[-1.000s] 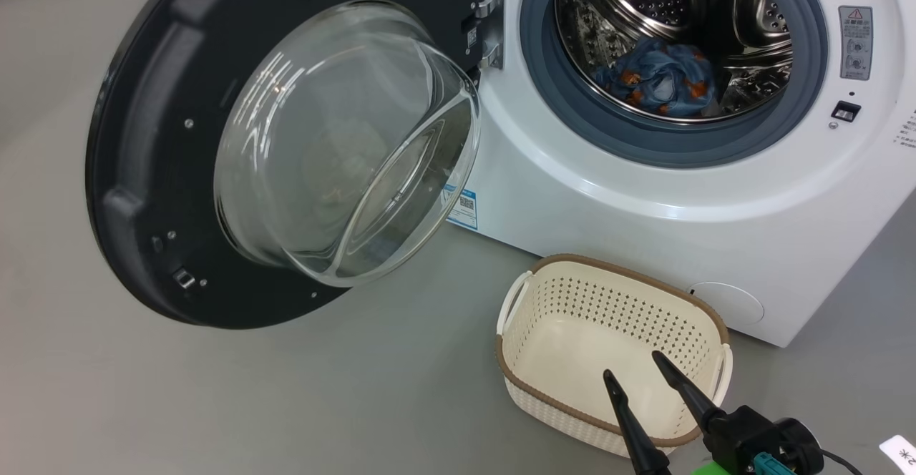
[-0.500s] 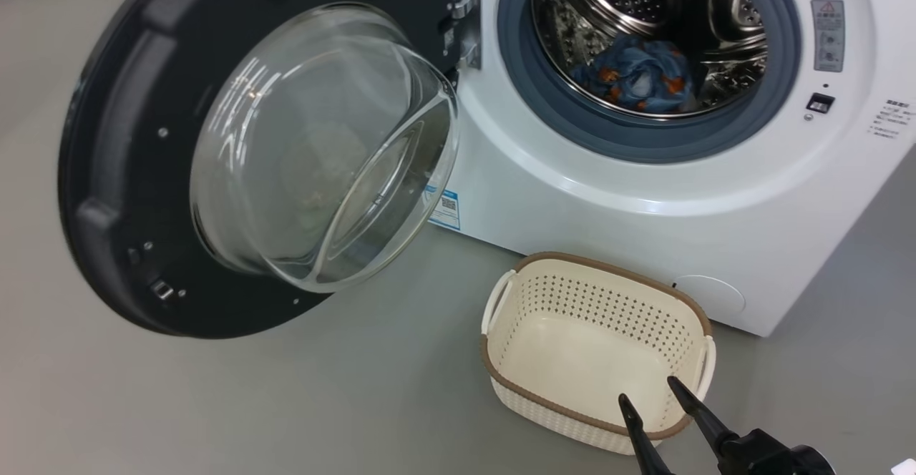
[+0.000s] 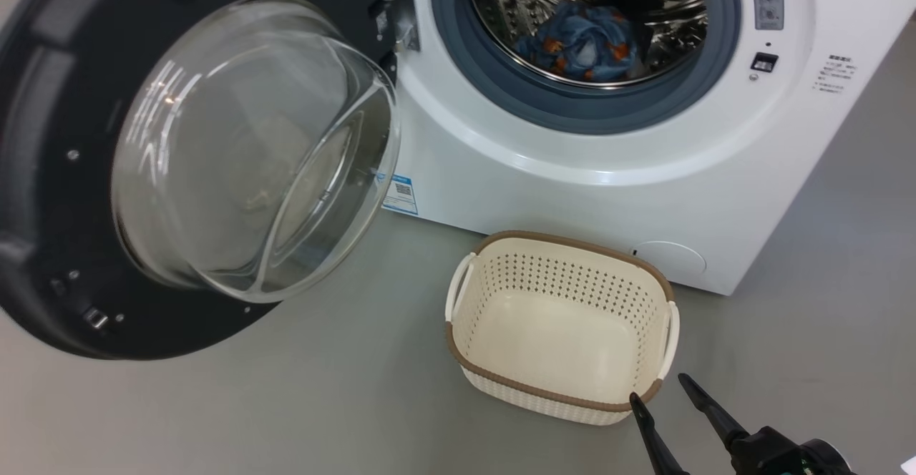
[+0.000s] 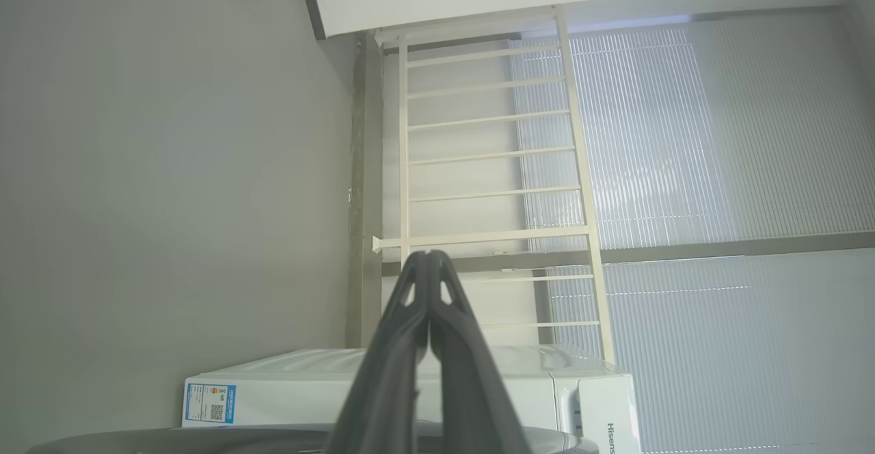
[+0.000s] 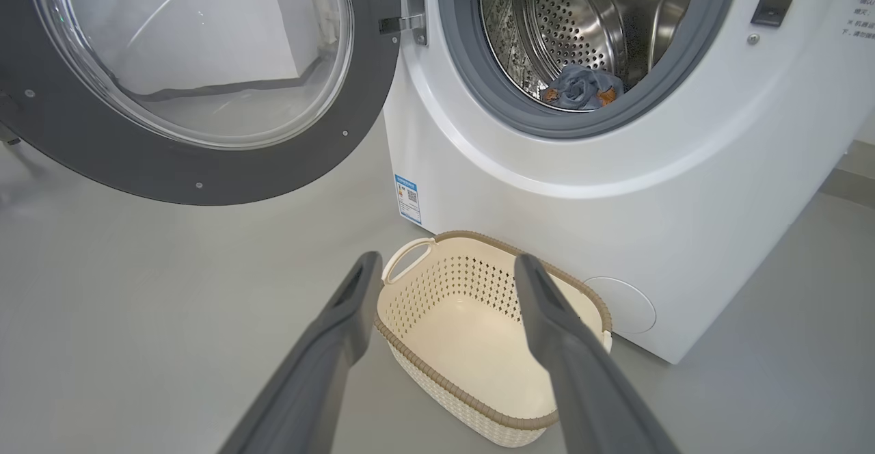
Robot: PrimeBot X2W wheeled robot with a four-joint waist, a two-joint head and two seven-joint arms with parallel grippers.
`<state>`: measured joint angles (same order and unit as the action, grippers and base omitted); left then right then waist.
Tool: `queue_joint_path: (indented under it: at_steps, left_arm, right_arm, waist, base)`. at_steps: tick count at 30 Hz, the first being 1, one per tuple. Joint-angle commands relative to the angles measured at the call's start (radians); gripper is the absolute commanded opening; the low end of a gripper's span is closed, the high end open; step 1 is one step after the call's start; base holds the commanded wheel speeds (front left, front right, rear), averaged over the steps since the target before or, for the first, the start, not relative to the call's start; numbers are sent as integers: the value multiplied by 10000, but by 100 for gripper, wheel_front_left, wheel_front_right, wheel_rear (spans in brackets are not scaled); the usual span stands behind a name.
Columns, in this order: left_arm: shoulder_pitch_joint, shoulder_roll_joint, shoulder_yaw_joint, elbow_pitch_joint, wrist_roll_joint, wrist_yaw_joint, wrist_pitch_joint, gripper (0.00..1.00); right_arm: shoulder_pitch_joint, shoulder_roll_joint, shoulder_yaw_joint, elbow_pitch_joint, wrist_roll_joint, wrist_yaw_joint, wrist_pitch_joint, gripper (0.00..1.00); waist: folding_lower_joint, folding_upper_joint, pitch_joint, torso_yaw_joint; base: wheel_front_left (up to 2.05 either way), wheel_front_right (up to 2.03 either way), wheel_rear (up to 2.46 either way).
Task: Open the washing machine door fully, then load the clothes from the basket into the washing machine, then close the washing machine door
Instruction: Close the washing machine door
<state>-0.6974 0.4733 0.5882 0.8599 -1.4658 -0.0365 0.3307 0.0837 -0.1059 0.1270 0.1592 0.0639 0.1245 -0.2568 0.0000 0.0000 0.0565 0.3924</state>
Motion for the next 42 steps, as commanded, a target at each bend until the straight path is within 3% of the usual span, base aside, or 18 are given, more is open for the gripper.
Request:
queue_joint_path:
  at_steps: [1, 18, 42]
  left_arm:
    - [-285, 632, 119, -125, -70, -135, 92, 0]
    - [-873, 601, 209, 866, -527, -797, 804, 0]
    - [-451, 18, -734, 542, -613, -914, 3656, 0]
  right_arm:
    - [-322, -142, 257, -268, -17, 62, -49, 100]
    - [-593, -385, 85, -460, -174, 62, -49, 100]
    - [-800, -264, 28, -317, -117, 62, -49, 100]
  waist:
    - [0, 0, 222, -257]
    - [0, 0, 1095, -800]
    - [0, 0, 907, -607]
  base:
    - [0, 0, 0]
    - [0, 0, 0]
    - [0, 0, 0]
